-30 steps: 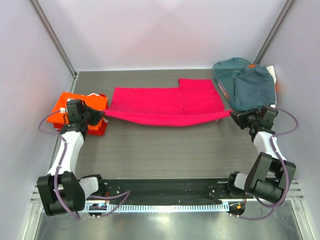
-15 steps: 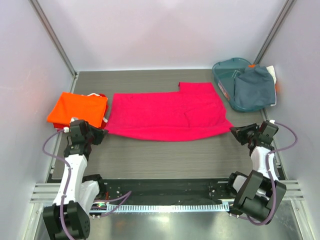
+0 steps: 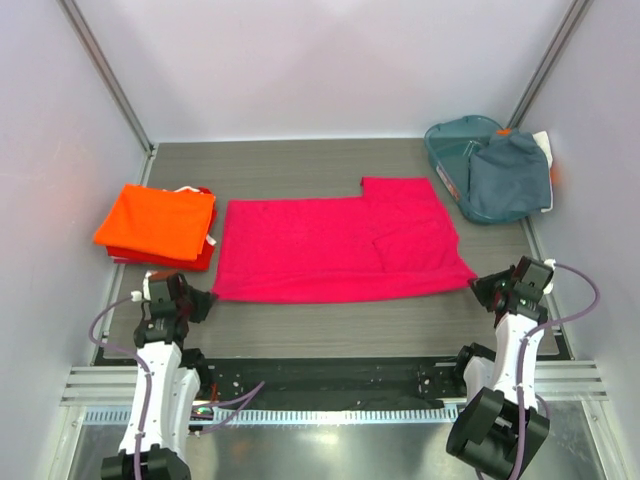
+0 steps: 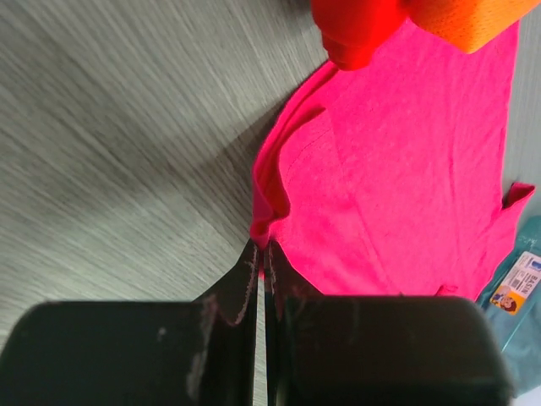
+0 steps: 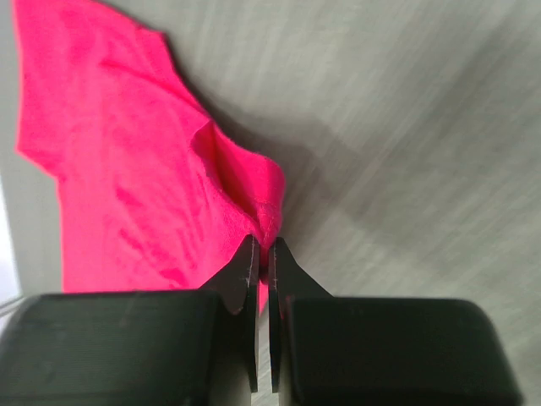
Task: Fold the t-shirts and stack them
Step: Fold the tshirt
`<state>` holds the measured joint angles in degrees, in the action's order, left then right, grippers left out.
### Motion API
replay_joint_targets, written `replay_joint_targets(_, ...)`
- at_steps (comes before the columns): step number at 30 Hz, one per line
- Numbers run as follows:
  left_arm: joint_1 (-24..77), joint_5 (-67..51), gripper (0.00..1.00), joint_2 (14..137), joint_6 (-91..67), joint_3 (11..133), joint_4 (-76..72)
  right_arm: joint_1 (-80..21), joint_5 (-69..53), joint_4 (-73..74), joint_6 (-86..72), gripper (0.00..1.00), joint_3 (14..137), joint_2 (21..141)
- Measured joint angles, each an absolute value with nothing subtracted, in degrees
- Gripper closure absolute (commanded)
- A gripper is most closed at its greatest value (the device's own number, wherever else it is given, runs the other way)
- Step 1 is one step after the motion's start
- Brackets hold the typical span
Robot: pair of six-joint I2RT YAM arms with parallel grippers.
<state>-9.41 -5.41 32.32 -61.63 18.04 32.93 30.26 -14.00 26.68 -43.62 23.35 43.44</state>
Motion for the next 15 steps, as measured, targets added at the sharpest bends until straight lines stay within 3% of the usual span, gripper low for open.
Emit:
replay_joint_targets(6, -9.41, -2.39, 0.98, 30.46, -63.09, 17.87, 35.57, 30.26, -9.10, 30.96, -43.44, 0.88, 22.22, 43.11)
replay_joint_targets(7, -9.41, -1.74, 0.97, 30.48, -63.18, 17.87, 35.97, 30.24, -8.51, 31.73, -43.46, 0.70, 22.06, 43.16)
replay_joint_targets(10, -9.41, -0.40, 0.67, 30.50, -63.42, 17.87, 36.84, 30.30, -6.72, 32.45, -43.68, 0.44, 21.96, 43.16)
replay_joint_targets(11, -9.41, -0.12, 0.43, 30.50, -63.66, 17.87, 36.99, 30.37, -6.15, 32.47, -43.88, 0.42, 21.96, 43.13)
replay_joint_targets(15, -9.34, -0.01, 0.36, 30.46, -64.01, 17.87, 37.17, 30.41, -4.34, 33.15, -43.86, 0.37, 21.96, 42.61)
